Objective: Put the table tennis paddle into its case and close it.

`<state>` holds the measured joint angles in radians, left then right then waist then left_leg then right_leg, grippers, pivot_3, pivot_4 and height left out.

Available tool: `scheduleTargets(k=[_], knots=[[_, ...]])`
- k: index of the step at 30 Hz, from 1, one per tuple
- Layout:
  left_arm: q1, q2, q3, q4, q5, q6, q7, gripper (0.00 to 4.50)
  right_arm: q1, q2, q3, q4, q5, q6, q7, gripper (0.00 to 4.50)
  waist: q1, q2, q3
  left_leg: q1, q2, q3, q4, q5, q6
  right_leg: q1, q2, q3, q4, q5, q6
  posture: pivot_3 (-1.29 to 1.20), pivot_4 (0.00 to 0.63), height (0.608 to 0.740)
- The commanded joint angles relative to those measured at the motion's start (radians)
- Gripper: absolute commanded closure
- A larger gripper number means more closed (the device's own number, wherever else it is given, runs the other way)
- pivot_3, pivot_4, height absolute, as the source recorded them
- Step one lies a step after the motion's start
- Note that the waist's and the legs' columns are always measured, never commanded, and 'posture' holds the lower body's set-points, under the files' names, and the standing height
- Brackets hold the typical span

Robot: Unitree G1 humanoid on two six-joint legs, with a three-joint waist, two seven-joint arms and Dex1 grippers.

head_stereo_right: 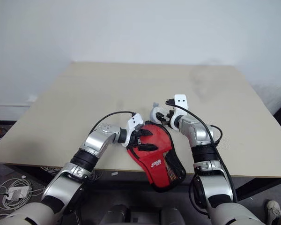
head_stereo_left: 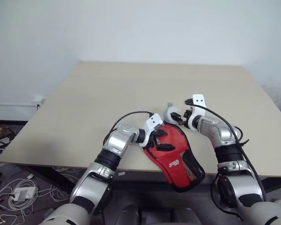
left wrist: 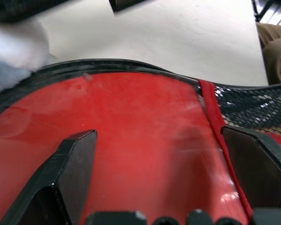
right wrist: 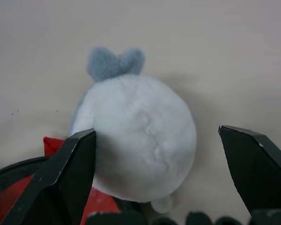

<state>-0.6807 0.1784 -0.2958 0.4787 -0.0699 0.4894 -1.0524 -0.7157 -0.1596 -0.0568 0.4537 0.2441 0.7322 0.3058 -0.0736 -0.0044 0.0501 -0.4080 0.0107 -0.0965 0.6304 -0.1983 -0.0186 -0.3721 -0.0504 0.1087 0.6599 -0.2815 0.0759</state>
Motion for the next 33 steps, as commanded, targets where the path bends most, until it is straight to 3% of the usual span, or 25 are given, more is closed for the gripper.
scheduleTargets(k=[1,3,13,17,24,33], knots=[[-0.016,-0.001,-0.013,0.038,0.024,0.006,0.043,0.02,-0.008,0.022,0.018,-0.002,-0.011,-0.010,-0.002,0.10,0.000,0.001,0.000,0.000,0.000,0.000,0.000,0.000,0.000,0.000,0.000,0.000,0.000,0.000,0.000,0.00,0.000,0.740],[-0.019,-0.002,-0.014,0.050,0.027,0.004,0.056,0.02,-0.005,0.027,0.020,-0.011,-0.015,-0.023,-0.002,0.10,0.000,0.001,-0.001,0.000,0.000,0.000,0.000,0.000,0.000,0.000,0.000,0.000,0.000,0.000,0.000,0.00,0.000,0.740],[-0.044,-0.023,-0.031,0.116,0.041,0.008,0.090,0.00,0.028,0.018,-0.030,-0.098,-0.013,-0.091,-0.064,3.39,0.000,0.002,-0.001,0.000,0.000,0.000,0.000,0.000,0.000,0.001,0.000,0.000,0.000,0.000,0.000,0.00,0.000,0.740],[-0.065,-0.045,-0.043,0.165,0.055,0.006,0.102,0.00,0.056,0.009,-0.074,-0.142,-0.007,-0.072,-0.116,4.47,0.003,0.002,-0.001,0.000,0.000,-0.001,0.001,0.000,0.000,0.002,0.000,-0.001,0.000,0.000,0.000,0.00,0.000,0.740],[-0.093,-0.083,-0.073,0.288,0.091,-0.032,0.108,0.00,0.147,-0.059,-0.150,-0.332,-0.004,0.030,-0.194,4.49,0.007,0.004,-0.003,0.000,-0.001,-0.001,0.002,0.000,0.000,0.003,-0.001,-0.001,0.000,-0.003,0.004,0.00,0.000,0.740],[-0.147,-0.138,-0.103,0.429,0.133,-0.095,0.070,0.00,0.462,-0.213,-0.257,-0.918,0.114,0.376,-0.133,4.49,0.049,0.005,-0.005,0.000,-0.001,0.000,0.003,0.000,0.000,0.003,-0.001,-0.001,-0.002,-0.003,0.005,0.00,0.000,0.740]])
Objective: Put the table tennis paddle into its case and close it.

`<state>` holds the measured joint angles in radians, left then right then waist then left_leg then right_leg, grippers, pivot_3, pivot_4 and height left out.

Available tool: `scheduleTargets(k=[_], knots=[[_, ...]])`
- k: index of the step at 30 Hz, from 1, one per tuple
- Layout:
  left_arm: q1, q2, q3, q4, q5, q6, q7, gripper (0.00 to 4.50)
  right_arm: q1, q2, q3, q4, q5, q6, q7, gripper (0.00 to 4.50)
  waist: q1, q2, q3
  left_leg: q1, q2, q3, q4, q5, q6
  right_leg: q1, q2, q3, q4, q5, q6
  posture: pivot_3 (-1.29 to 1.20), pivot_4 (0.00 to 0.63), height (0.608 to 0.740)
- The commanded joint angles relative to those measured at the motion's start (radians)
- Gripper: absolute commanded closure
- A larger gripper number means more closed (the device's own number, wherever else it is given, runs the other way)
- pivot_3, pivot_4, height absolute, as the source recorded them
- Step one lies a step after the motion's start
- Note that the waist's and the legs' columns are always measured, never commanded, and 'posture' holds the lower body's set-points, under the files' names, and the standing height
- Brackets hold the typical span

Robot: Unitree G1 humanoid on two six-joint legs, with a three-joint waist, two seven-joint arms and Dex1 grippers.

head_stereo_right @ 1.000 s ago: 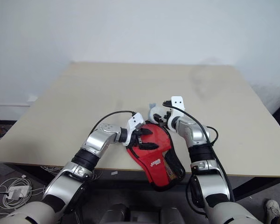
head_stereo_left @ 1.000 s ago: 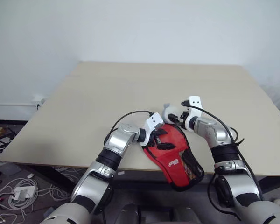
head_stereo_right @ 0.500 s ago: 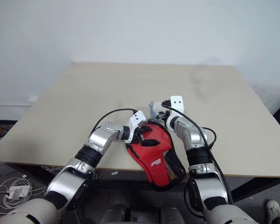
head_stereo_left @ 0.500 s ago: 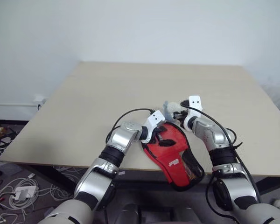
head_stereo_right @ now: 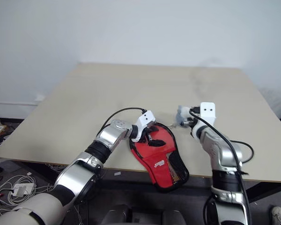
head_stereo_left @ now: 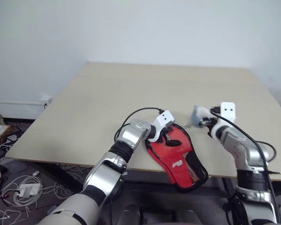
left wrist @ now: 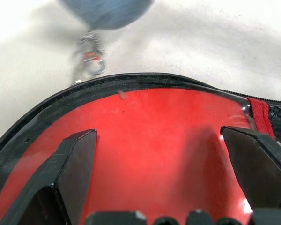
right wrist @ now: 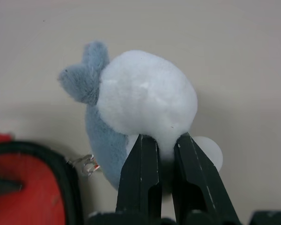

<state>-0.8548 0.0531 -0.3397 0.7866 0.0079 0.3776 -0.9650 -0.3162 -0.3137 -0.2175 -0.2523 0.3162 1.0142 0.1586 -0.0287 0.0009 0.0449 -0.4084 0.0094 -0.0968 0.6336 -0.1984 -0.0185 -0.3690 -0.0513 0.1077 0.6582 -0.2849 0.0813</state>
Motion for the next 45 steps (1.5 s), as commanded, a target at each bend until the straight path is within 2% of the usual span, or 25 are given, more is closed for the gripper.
scheduleTargets(k=[1,7,11,16,22,25,32,38,45], knots=[[0.018,-0.021,-0.061,0.139,0.061,0.002,-0.023,0.00,0.109,-0.073,-0.123,-0.279,0.062,0.137,0.024,4.49,0.009,0.000,0.000,0.000,0.000,0.000,0.000,0.000,0.000,0.000,0.000,0.000,0.000,0.000,0.000,0.00,0.000,0.740],[-0.030,-0.079,-0.054,0.240,0.084,-0.058,-0.037,0.00,0.325,-0.108,-0.301,-0.531,0.154,0.316,0.081,4.49,0.030,-0.002,-0.004,-0.001,0.000,0.001,0.003,0.000,0.000,-0.001,0.000,0.000,-0.001,-0.001,0.000,0.00,0.000,0.740],[-0.049,-0.128,-0.052,0.295,0.102,-0.093,-0.036,0.00,0.524,-0.163,-0.434,-0.617,0.182,0.358,0.164,4.49,0.051,-0.003,-0.005,-0.002,-0.003,0.000,0.005,-0.001,0.001,0.000,-0.003,-0.001,-0.003,-0.002,0.001,0.00,0.000,0.740],[-0.060,-0.167,-0.048,0.335,0.115,-0.118,-0.041,0.00,0.780,-0.213,-0.583,-0.676,0.225,0.309,0.304,4.49,0.082,-0.006,-0.006,-0.003,-0.009,0.000,0.008,-0.004,0.005,0.002,-0.009,-0.002,-0.004,-0.006,0.004,0.00,0.000,0.740],[-0.073,-0.183,-0.036,0.368,0.124,-0.135,-0.031,0.00,1.076,-0.229,-0.683,-0.732,0.248,0.156,0.481,4.49,0.081,-0.008,-0.008,-0.002,-0.016,0.000,0.011,-0.010,0.006,0.007,-0.019,-0.005,-0.005,-0.009,0.009,0.00,0.000,0.740],[-0.074,-0.182,-0.034,0.375,0.129,-0.142,-0.036,0.00,1.212,-0.234,-0.691,-0.706,0.208,0.043,0.546,4.49,0.075,-0.008,-0.009,0.000,-0.015,-0.001,0.012,-0.011,0.005,0.012,-0.021,-0.010,-0.010,-0.010,0.009,0.00,0.000,0.740],[-0.080,-0.171,-0.028,0.377,0.140,-0.143,-0.043,0.00,1.358,-0.231,-0.623,-0.646,0.151,-0.196,0.642,4.49,0.075,-0.008,-0.009,-0.003,-0.018,0.006,0.011,-0.014,0.009,0.016,-0.033,-0.017,-0.015,-0.012,0.013,0.00,0.000,0.740],[-0.083,-0.160,-0.029,0.372,0.146,-0.135,-0.045,0.00,1.393,-0.231,-0.465,-0.717,0.121,-0.323,0.670,4.49,0.074,-0.009,-0.009,-0.003,-0.019,0.006,0.011,-0.015,0.012,0.017,-0.034,-0.018,-0.017,-0.013,0.015,0.00,0.000,0.740],[-0.090,-0.152,-0.025,0.374,0.147,-0.130,-0.040,0.00,1.359,-0.263,-0.263,-0.741,0.028,-0.376,0.622,4.49,0.059,-0.010,-0.010,-0.002,-0.018,0.006,0.011,-0.015,0.012,0.017,-0.034,-0.019,-0.017,-0.013,0.015,0.00,0.000,0.740]])
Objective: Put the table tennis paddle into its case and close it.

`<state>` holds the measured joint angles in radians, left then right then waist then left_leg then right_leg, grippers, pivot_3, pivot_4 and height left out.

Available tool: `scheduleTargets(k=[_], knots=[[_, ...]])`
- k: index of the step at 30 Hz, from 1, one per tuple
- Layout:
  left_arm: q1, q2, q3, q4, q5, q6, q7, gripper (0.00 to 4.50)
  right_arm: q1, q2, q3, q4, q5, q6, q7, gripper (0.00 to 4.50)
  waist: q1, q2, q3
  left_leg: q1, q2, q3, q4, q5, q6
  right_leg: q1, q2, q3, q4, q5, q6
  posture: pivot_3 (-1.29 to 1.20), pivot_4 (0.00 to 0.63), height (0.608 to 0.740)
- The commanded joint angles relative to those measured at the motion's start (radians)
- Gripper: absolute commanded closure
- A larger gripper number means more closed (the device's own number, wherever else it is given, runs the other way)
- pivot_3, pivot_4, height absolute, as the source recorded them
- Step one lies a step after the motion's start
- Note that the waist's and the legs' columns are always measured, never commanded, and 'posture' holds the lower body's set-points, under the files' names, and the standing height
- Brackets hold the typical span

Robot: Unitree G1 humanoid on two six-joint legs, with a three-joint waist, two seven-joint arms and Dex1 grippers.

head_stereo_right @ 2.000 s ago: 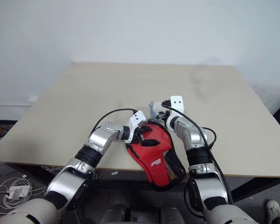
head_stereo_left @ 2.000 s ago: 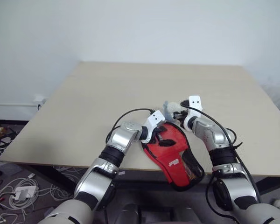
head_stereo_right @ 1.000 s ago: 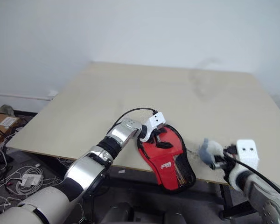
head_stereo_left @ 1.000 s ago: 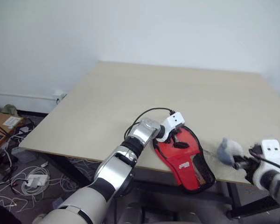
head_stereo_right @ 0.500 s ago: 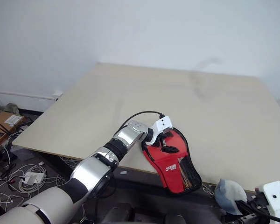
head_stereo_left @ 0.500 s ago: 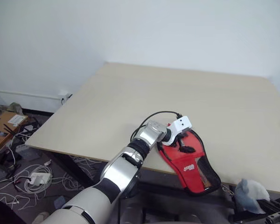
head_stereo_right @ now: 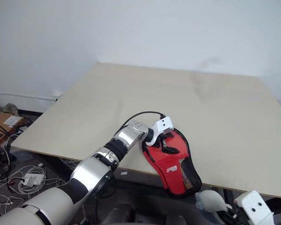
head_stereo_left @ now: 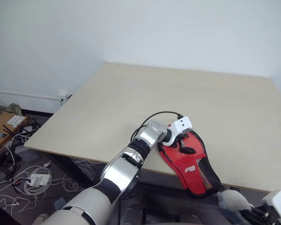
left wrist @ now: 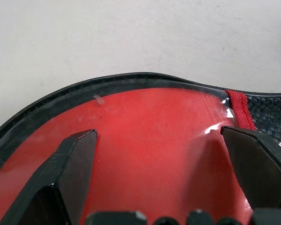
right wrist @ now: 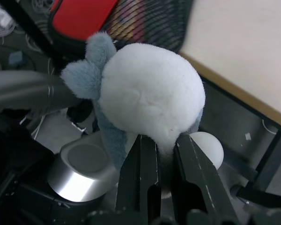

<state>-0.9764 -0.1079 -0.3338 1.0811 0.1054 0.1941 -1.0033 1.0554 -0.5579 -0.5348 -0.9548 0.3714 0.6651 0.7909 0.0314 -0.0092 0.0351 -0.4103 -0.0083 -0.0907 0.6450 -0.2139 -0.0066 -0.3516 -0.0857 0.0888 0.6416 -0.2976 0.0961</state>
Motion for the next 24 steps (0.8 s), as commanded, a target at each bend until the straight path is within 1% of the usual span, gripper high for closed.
scheduleTargets(k=[1,3,8,11,13,18,21,24], knots=[[0.031,0.009,-0.031,0.078,0.048,0.056,-0.004,0.00,-0.021,-0.020,0.077,-0.047,-0.032,-0.030,-0.018,4.49,-0.002,0.000,0.000,0.000,0.000,0.000,0.000,0.000,0.000,0.000,0.000,0.000,0.000,0.000,0.000,0.00,0.000,0.740],[0.031,0.011,-0.030,0.079,0.048,0.060,-0.004,0.00,-0.027,-0.026,0.117,-0.076,-0.039,-0.032,-0.027,4.49,-0.002,0.000,0.000,0.000,0.000,-0.001,0.000,0.000,0.000,0.000,0.000,-0.001,0.000,0.000,0.000,0.00,0.000,0.740],[0.033,0.012,-0.034,0.078,0.050,0.063,-0.010,0.00,-0.007,-0.053,0.178,-0.092,-0.010,-0.105,-0.035,4.49,-0.003,-0.001,-0.001,0.000,0.000,-0.001,0.000,0.000,0.000,0.000,0.000,-0.002,0.000,0.000,0.000,0.00,0.000,0.740],[0.031,0.007,-0.032,0.080,0.048,0.065,-0.006,0.00,0.027,-0.070,0.209,-0.092,0.017,-0.192,-0.047,4.49,-0.003,-0.002,-0.001,0.000,0.000,-0.001,0.000,0.000,0.000,0.001,0.000,-0.002,0.000,0.000,0.000,0.00,0.000,0.740],[0.031,0.004,-0.032,0.081,0.048,0.066,-0.007,0.00,0.060,-0.074,0.206,-0.092,0.051,-0.262,-0.059,4.49,-0.004,-0.002,-0.001,0.001,0.001,-0.002,0.000,0.000,0.000,0.001,0.000,-0.002,0.000,0.000,0.000,0.00,0.000,0.740],[0.026,-0.006,-0.033,0.090,0.050,0.057,-0.001,0.00,0.150,-0.092,0.204,-0.092,0.067,-0.406,-0.093,4.49,-0.005,-0.004,-0.003,0.001,0.001,-0.002,0.000,0.000,0.000,0.002,0.000,-0.002,0.000,0.000,0.000,0.00,0.000,0.740],[0.016,-0.015,-0.029,0.095,0.048,0.045,-0.001,0.00,0.189,-0.124,0.246,-0.092,0.091,-0.510,-0.114,4.49,-0.005,-0.005,-0.003,0.001,0.001,-0.002,0.000,0.000,0.000,0.002,0.000,-0.002,0.000,0.000,0.000,0.00,0.000,0.740],[0.012,-0.021,-0.027,0.101,0.048,0.044,0.003,0.00,0.187,-0.160,0.302,-0.092,0.080,-0.531,-0.163,4.49,-0.005,-0.005,-0.003,0.001,0.002,-0.002,0.000,0.000,0.000,0.002,-0.001,-0.003,0.000,0.000,0.000,0.00,0.000,0.740]])
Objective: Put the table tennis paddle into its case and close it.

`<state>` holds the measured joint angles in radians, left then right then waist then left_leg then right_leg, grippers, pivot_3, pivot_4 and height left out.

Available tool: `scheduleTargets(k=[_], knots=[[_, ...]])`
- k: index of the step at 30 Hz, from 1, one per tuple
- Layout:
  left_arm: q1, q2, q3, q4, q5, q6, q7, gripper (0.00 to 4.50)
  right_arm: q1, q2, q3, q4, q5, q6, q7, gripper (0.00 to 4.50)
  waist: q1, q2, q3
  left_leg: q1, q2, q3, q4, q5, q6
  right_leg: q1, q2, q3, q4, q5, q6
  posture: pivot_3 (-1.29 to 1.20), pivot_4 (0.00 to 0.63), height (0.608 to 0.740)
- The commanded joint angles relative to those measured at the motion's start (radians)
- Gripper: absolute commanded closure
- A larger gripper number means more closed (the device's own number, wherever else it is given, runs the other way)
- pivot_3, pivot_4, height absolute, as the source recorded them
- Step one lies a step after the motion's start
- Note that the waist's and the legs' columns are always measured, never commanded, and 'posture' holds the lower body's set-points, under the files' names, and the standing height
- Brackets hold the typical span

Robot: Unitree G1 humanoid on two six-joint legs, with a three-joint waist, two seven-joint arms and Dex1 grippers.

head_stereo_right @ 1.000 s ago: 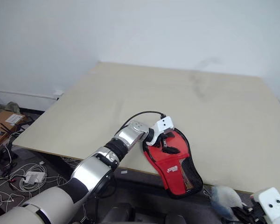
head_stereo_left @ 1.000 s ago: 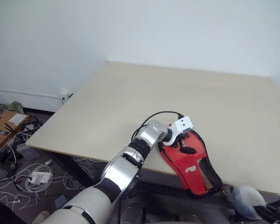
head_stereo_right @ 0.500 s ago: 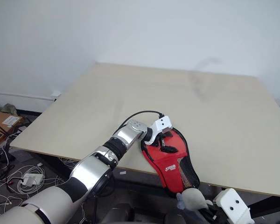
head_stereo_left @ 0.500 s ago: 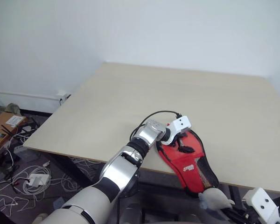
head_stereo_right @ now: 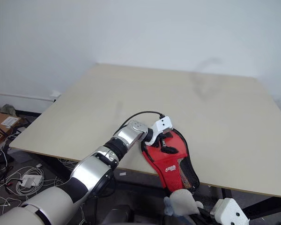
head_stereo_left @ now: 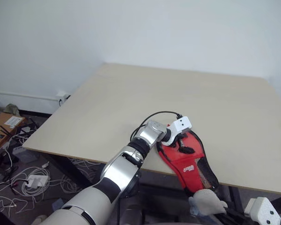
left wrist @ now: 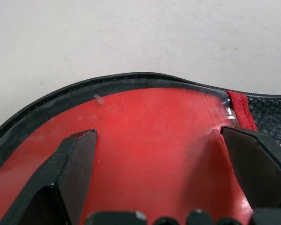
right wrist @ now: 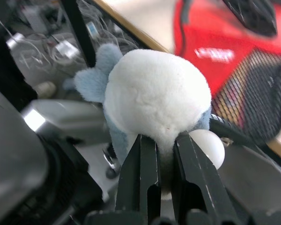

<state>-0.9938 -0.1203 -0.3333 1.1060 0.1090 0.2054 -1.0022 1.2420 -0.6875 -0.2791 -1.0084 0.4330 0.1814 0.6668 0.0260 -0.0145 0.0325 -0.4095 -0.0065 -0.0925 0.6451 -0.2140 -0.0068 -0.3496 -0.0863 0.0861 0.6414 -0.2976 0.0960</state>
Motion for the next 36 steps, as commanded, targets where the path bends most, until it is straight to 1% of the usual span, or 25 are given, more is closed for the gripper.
scheduleTargets(k=[1,4,7,9,10,12,13,16,21,22,25,26,27,28,30,31,33,36], knots=[[0.029,-0.009,-0.027,0.078,0.045,0.031,0.002,0.00,-0.007,-0.045,0.067,-0.039,0.010,-0.037,-0.056,4.49,0.001,0.000,0.000,0.000,0.000,0.000,0.000,0.000,0.000,0.000,0.000,0.000,0.000,0.000,0.000,0.00,0.000,0.740],[0.031,-0.009,-0.028,0.078,0.046,0.029,0.001,0.00,-0.035,-0.081,0.110,-0.039,-0.037,0.033,-0.131,4.49,0.001,-0.001,0.000,0.000,0.000,0.000,0.000,0.000,0.000,0.001,0.000,0.000,0.000,0.000,0.000,0.00,0.000,0.740],[0.032,-0.008,-0.028,0.076,0.045,0.030,0.000,0.00,-0.042,-0.126,0.157,-0.039,-0.039,0.021,-0.155,4.49,0.002,-0.001,0.000,0.000,0.000,0.000,0.000,0.000,0.000,0.001,-0.001,-0.001,0.000,0.000,0.000,0.00,0.000,0.740],[0.032,-0.007,-0.027,0.076,0.045,0.029,0.001,0.00,-0.059,-0.158,0.191,-0.039,-0.042,0.018,-0.176,3.84,0.002,-0.001,0.000,0.000,0.000,0.000,0.000,0.000,0.000,0.001,-0.001,-0.001,0.000,0.000,0.000,0.00,0.000,0.740],[0.032,-0.007,-0.026,0.078,0.045,0.028,0.003,0.00,-0.074,-0.176,0.210,-0.039,-0.042,0.018,-0.185,3.62,0.002,-0.002,0.000,0.000,0.000,0.000,0.000,0.000,0.000,0.001,0.000,-0.001,0.000,0.000,0.000,0.00,0.000,0.740],[0.033,-0.007,-0.026,0.077,0.044,0.029,0.005,0.00,-0.104,-0.210,0.245,-0.039,-0.042,0.022,-0.205,2.86,0.002,-0.002,0.000,0.000,0.000,0.000,0.000,0.000,0.000,0.001,-0.001,-0.001,0.000,0.000,0.000,0.00,0.000,0.740],[0.035,-0.007,-0.026,0.076,0.044,0.029,0.005,0.00,-0.119,-0.224,0.259,-0.039,-0.040,0.030,-0.218,2.56,0.001,-0.003,0.000,0.000,0.000,0.000,0.000,0.000,0.000,0.001,0.000,-0.001,0.000,0.000,0.000,0.00,0.000,0.740],[0.042,-0.006,-0.030,0.070,0.046,0.029,0.001,0.00,-0.154,-0.261,0.281,-0.039,-0.036,0.057,-0.252,2.56,0.002,-0.004,0.000,0.000,0.000,0.000,0.001,0.000,0.000,0.002,0.000,-0.002,0.000,0.000,0.000,0.00,0.000,0.740],[0.052,-0.003,-0.035,0.062,0.048,0.025,-0.009,0.00,-0.170,-0.310,0.292,-0.039,-0.006,0.049,-0.296,2.56,0.002,-0.006,-0.001,0.000,0.000,0.000,0.001,0.000,0.000,0.002,0.000,-0.002,0.000,0.000,0.000,0.00,0.000,0.740],[0.051,-0.003,-0.035,0.064,0.049,0.022,-0.005,0.00,-0.172,-0.306,0.269,-0.039,0.011,0.060,-0.308,2.56,0.002,-0.006,-0.001,0.000,0.000,0.000,0.001,0.000,0.000,0.002,0.000,-0.002,0.000,0.000,0.000,0.00,0.000,0.740],[0.050,0.000,-0.037,0.067,0.053,0.014,-0.001,0.00,-0.185,-0.267,0.135,-0.039,0.106,0.117,-0.352,1.95,0.002,-0.008,-0.001,0.000,0.000,0.000,0.001,0.000,0.000,0.002,0.000,-0.002,0.000,0.000,0.000,0.00,0.000,0.740],[0.050,0.002,-0.037,0.066,0.053,0.013,-0.002,0.00,-0.192,-0.253,0.088,-0.039,0.135,0.132,-0.357,1.69,0.002,-0.008,-0.001,0.000,0.000,0.000,0.001,0.000,0.000,0.002,0.000,-0.002,0.000,0.000,0.000,0.00,0.000,0.740],[0.049,0.005,-0.036,0.067,0.053,0.011,-0.003,0.00,-0.207,-0.236,0.040,-0.039,0.151,0.157,-0.362,1.26,0.002,-0.009,-0.001,0.000,0.000,0.000,0.001,0.000,0.000,0.002,0.000,-0.002,0.000,0.000,0.000,0.00,0.000,0.740],[0.047,0.009,-0.036,0.067,0.054,0.006,-0.001,0.00,-0.229,-0.216,-0.001,-0.038,0.156,0.189,-0.370,0.94,0.002,-0.009,-0.001,0.000,0.000,0.000,0.001,0.000,0.000,0.002,0.000,-0.002,0.000,0.000,0.000,0.00,0.000,0.740],[0.041,0.019,-0.030,0.069,0.052,-0.002,0.000,0.00,-0.319,-0.163,-0.069,-0.001,0.181,0.244,-0.417,0.24,0.002,-0.010,-0.001,0.000,0.000,0.000,0.001,0.000,0.000,0.002,0.000,-0.002,0.000,0.000,0.000,0.00,0.000,0.740],[0.036,0.027,-0.021,0.066,0.044,-0.005,-0.009,0.00,-0.384,-0.137,-0.087,0.022,0.190,0.270,-0.451,0.04,0.001,-0.010,-0.001,0.000,0.000,0.000,0.001,0.000,0.000,0.002,0.000,-0.002,0.000,0.000,0.000,0.00,0.000,0.740],[0.022,0.043,0.005,0.056,0.019,-0.010,-0.039,0.00,-0.531,-0.090,-0.104,0.079,0.184,0.327,-0.523,0.04,-0.005,-0.010,-0.001,0.001,0.000,0.000,0.001,0.000,0.000,0.002,0.000,-0.002,0.000,0.000,0.000,0.00,0.000,0.740],[-0.001,0.080,0.068,0.030,-0.036,-0.050,-0.084,0.00,-0.769,-0.010,-0.096,0.155,0.179,0.389,-0.621,0.04,-0.020,-0.009,0.000,0.001,0.000,0.001,0.001,0.000,0.000,0.001,0.000,-0.001,0.000,0.001,-0.001,0.00,0.000,0.740]])
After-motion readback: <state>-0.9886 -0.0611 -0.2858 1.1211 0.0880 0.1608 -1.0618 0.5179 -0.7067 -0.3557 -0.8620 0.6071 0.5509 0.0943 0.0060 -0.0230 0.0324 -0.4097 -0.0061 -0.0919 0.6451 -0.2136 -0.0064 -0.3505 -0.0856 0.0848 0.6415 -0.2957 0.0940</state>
